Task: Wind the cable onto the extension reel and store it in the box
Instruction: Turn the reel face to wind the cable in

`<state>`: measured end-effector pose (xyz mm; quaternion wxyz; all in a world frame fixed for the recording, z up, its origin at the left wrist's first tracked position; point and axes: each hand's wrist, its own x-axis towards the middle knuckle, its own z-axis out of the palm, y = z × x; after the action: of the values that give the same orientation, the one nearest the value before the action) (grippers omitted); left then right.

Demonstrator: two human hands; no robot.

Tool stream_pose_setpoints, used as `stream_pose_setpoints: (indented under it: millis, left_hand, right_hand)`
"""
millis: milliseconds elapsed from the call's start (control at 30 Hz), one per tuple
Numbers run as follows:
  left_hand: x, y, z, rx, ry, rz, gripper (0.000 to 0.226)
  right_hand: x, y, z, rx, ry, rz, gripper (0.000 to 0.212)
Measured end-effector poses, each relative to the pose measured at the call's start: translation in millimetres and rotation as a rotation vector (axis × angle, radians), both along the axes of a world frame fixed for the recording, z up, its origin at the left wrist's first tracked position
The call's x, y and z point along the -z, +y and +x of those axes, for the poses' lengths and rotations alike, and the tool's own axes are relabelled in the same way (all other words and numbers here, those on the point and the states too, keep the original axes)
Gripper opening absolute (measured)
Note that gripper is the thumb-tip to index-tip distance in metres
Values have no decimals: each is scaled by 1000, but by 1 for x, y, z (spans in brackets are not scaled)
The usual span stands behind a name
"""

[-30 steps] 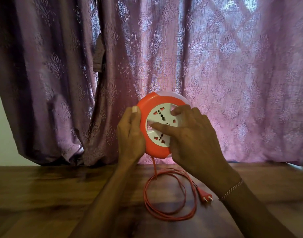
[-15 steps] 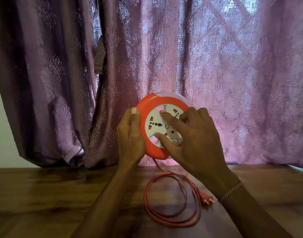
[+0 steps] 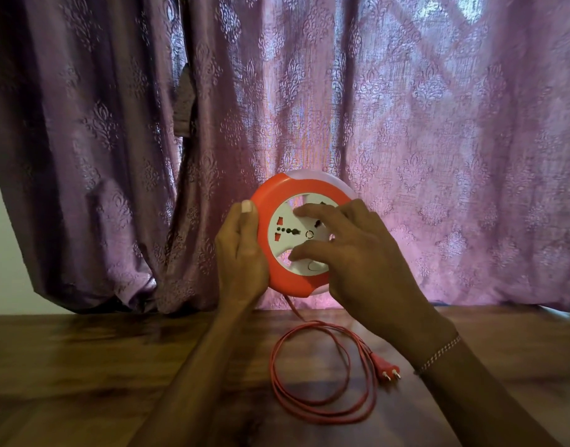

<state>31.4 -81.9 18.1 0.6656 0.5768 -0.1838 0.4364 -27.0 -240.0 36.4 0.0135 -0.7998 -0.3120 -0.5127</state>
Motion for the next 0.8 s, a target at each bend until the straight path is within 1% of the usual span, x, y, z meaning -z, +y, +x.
stream_pose_setpoints:
  millis: [400, 500, 567, 667, 733, 800]
  left_hand:
    - [2, -1, 1, -29, -7, 42, 45]
    - [2, 0, 3, -48, -25, 58, 44]
    - [3, -1, 3, -65, -38, 80, 45]
    - [4, -2, 3, -87, -42, 91, 42]
    - [3, -3, 2, -94, -38, 95, 41]
    - [3, -3, 1, -88, -23, 88, 41]
  right_hand:
    - [1, 2, -2, 183, -38, -34, 48]
    - [3, 4, 0, 238, -12, 26, 51]
    - [7, 4, 3, 259, 16, 84, 60]
    - [9, 8, 2, 273, 55, 241, 58]
    - [8, 10, 0, 256, 83, 335, 64]
    - [6, 10, 0, 243, 102, 336, 68]
